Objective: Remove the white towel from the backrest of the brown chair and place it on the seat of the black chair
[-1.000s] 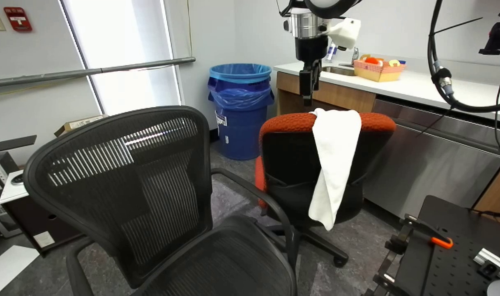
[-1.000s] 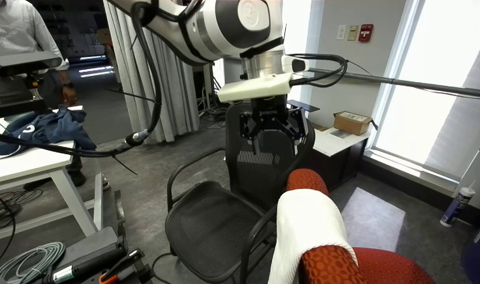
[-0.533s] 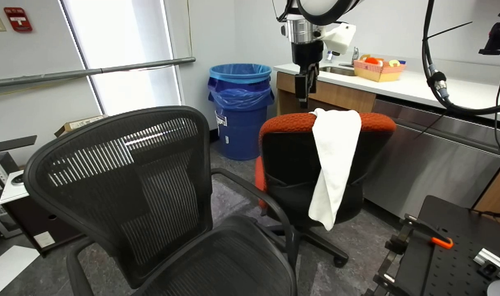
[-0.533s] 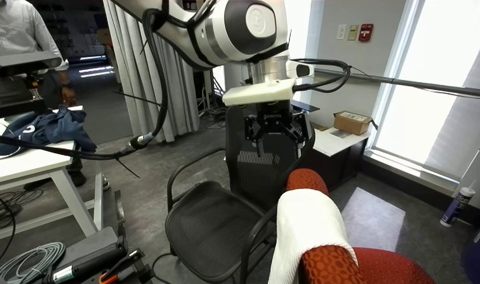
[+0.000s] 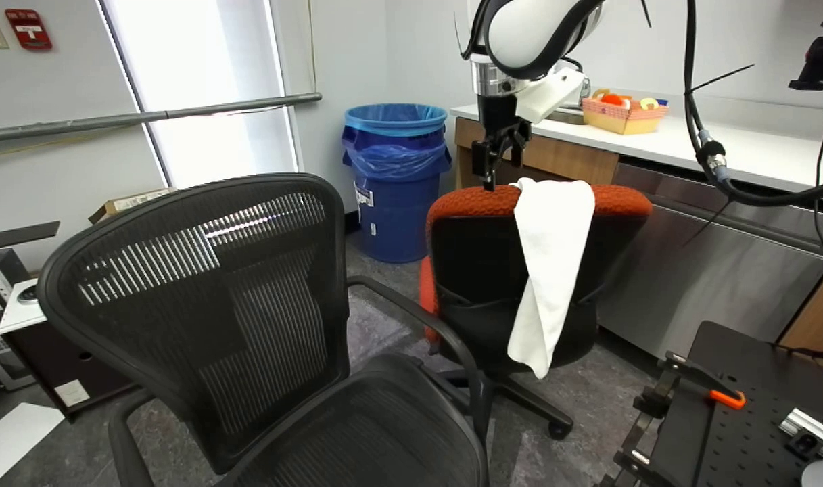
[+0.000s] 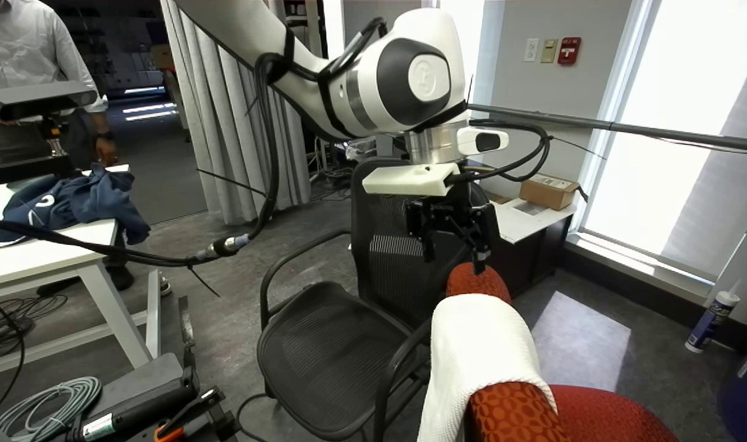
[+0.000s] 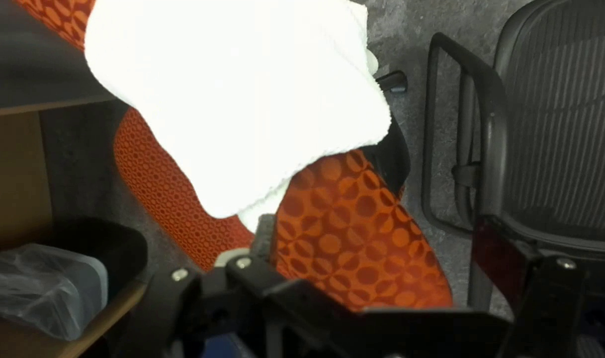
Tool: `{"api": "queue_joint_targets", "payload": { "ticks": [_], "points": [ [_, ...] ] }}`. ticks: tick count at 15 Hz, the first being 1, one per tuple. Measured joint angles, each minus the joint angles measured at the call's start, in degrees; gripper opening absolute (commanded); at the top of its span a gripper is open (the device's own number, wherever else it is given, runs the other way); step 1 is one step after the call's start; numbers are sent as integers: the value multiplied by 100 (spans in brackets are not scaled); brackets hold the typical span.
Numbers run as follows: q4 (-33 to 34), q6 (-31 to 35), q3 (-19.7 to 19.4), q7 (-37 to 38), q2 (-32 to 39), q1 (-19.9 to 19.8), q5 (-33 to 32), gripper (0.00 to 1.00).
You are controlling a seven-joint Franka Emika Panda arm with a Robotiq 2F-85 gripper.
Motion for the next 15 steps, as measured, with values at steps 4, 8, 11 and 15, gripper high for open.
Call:
{"api": "queue_joint_targets", "payload": {
  "ticks": [4, 8, 11, 15],
  "points": [
    [287, 95, -238, 870, 380, 3, -599, 100],
    [584, 91, -559, 1464, 670, 3, -1275, 100],
    [695, -253, -800, 1858, 912, 4, -1714, 100],
    [904, -1008, -942, 1974, 1115, -14, -1822, 100]
  ]
}}
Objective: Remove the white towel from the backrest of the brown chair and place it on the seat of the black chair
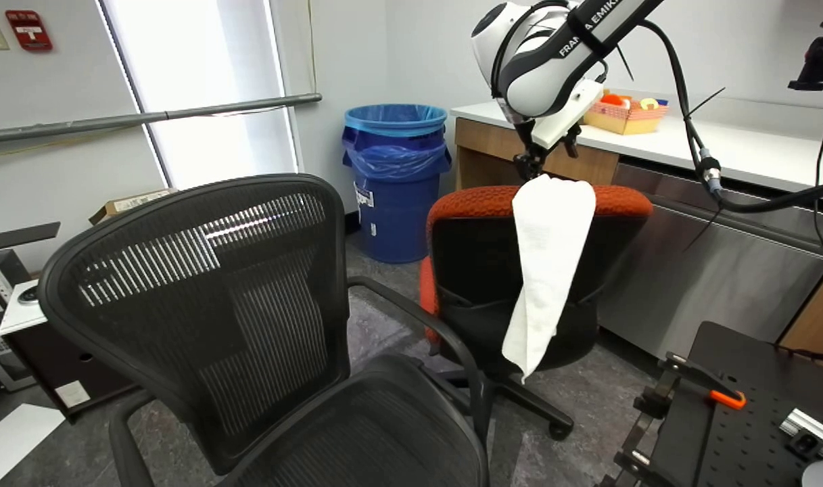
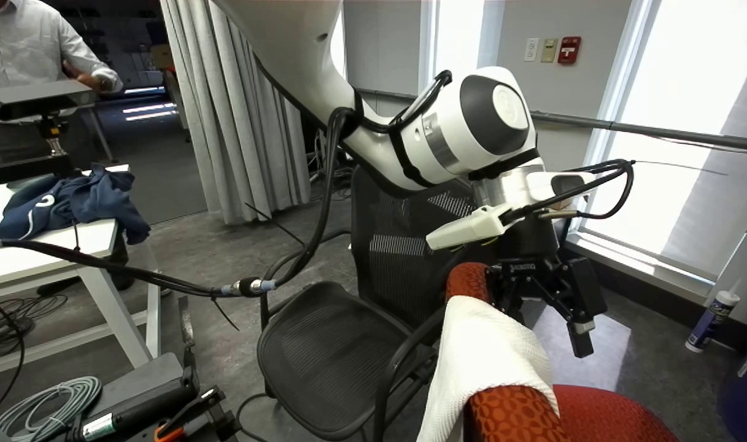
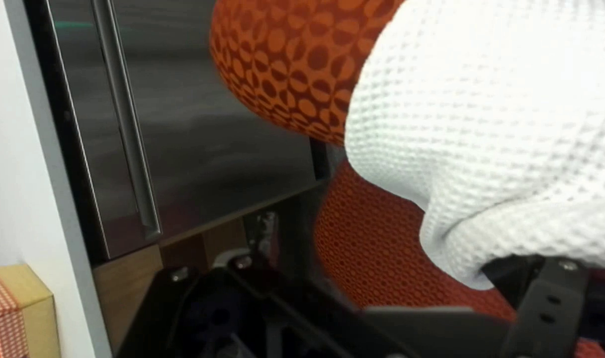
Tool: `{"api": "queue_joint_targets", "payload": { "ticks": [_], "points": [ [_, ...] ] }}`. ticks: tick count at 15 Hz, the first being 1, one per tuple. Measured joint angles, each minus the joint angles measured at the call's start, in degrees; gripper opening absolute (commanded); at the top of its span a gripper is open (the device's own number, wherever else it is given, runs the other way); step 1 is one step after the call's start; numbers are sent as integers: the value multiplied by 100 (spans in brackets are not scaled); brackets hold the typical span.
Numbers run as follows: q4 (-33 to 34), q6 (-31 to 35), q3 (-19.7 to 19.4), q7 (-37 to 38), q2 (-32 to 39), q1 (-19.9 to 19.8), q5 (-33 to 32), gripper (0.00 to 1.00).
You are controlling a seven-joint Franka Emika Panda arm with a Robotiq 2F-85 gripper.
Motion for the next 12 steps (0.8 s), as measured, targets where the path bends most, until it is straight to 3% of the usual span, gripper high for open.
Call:
{"api": "queue_joint_targets", "payload": {
  "ticks": [1, 2, 3, 6, 11, 12],
  "points": [
    [51, -173, 3, -30, 14, 0, 32, 100],
    [98, -347, 12, -106, 20, 0, 72, 91],
    [141, -506, 22, -238, 20, -1, 134, 74],
    [239, -909, 73, -806, 20, -13, 385, 45],
    [241, -1256, 152, -1776, 19, -41, 658, 4],
    [241, -1264, 164, -1972, 18, -46, 705, 0]
  ]
}}
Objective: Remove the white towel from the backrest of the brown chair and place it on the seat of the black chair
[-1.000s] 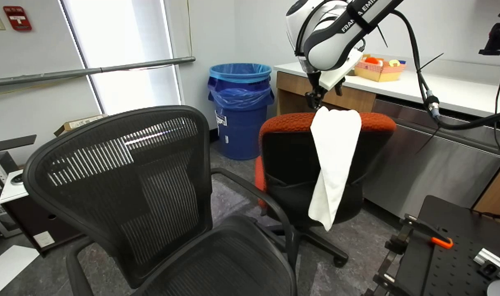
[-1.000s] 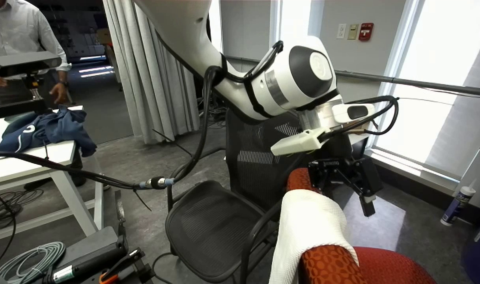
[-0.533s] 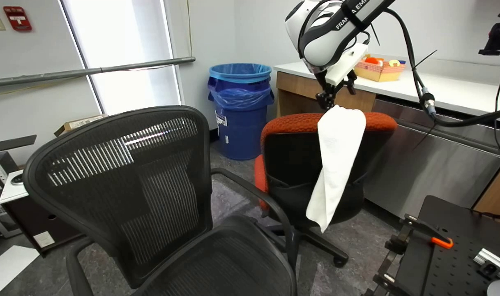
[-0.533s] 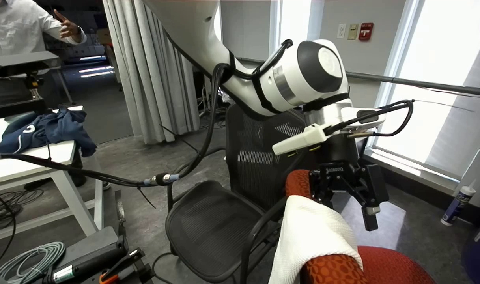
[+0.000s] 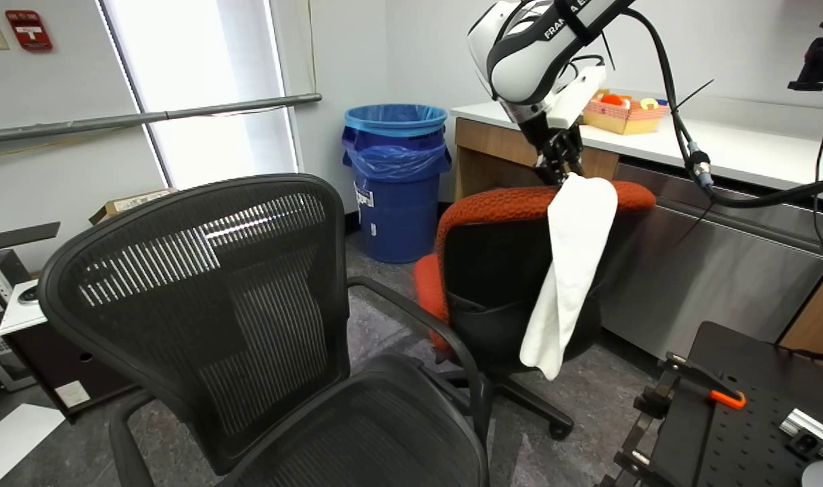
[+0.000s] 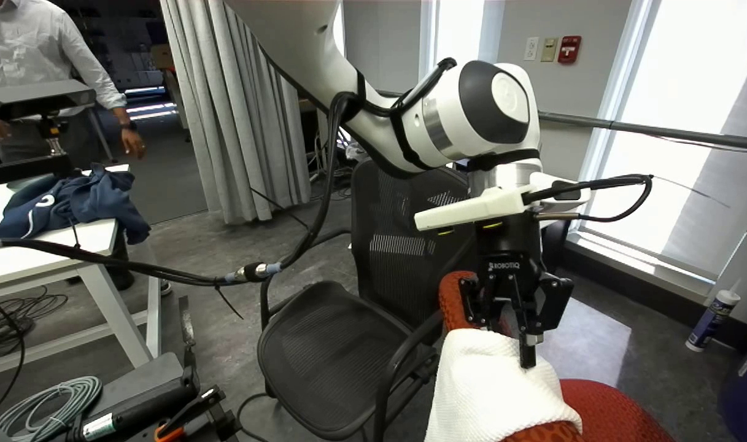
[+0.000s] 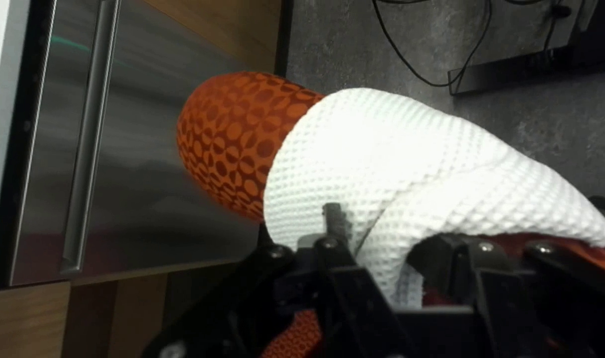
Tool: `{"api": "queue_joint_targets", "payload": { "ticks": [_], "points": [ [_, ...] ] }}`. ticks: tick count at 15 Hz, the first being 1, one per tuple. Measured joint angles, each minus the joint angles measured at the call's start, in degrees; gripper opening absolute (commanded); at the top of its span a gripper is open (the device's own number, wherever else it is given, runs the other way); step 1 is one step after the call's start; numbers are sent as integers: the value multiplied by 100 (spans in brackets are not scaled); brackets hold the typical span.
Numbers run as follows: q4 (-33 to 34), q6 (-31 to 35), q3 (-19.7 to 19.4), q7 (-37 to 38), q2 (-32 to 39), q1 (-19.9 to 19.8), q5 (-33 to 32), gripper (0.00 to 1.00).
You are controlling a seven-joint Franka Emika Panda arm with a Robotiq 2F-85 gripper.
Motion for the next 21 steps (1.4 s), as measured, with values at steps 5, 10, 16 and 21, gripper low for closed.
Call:
{"api": "queue_joint_targets", "payload": {
  "ticks": [5, 10, 16, 21],
  "points": [
    [-43, -101, 151, -1152, -128, -65, 208, 0],
    [-504, -103, 401, -2426, -635, -82, 298, 0],
    [-1380, -87, 654, -3777, -1575, -83, 990, 0],
    [-2182, -64, 757, -4322, -2304, -30, 1977, 0]
  ]
}}
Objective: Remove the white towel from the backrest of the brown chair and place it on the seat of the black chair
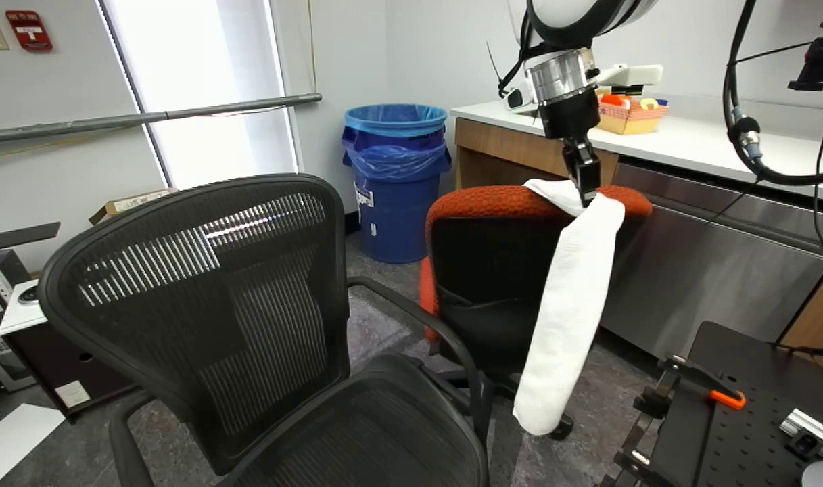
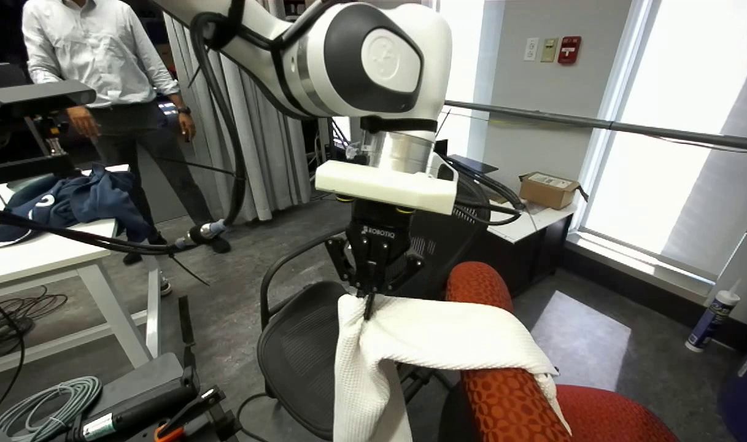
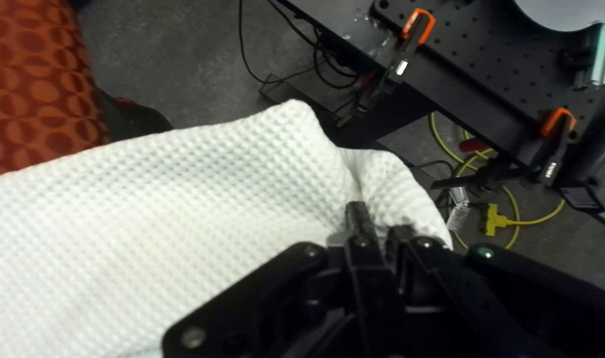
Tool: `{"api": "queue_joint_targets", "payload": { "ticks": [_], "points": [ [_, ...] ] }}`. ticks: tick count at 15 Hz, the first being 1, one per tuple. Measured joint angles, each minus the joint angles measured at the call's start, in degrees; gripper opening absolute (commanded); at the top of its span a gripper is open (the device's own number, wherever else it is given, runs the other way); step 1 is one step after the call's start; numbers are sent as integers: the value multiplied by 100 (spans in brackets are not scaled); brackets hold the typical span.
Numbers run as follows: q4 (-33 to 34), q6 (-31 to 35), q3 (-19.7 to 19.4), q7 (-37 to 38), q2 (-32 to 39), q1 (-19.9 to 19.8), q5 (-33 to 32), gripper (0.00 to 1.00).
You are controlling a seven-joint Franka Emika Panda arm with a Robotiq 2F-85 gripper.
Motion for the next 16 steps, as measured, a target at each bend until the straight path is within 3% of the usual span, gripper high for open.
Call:
{"api": "queue_joint_targets", "payload": {
  "ticks": [8, 16],
  "points": [
    [-766, 4, 39, -735, -909, 341, 1202, 0],
    [-1424, 118, 434, -800, -1631, 966, 1448, 0]
  ]
}}
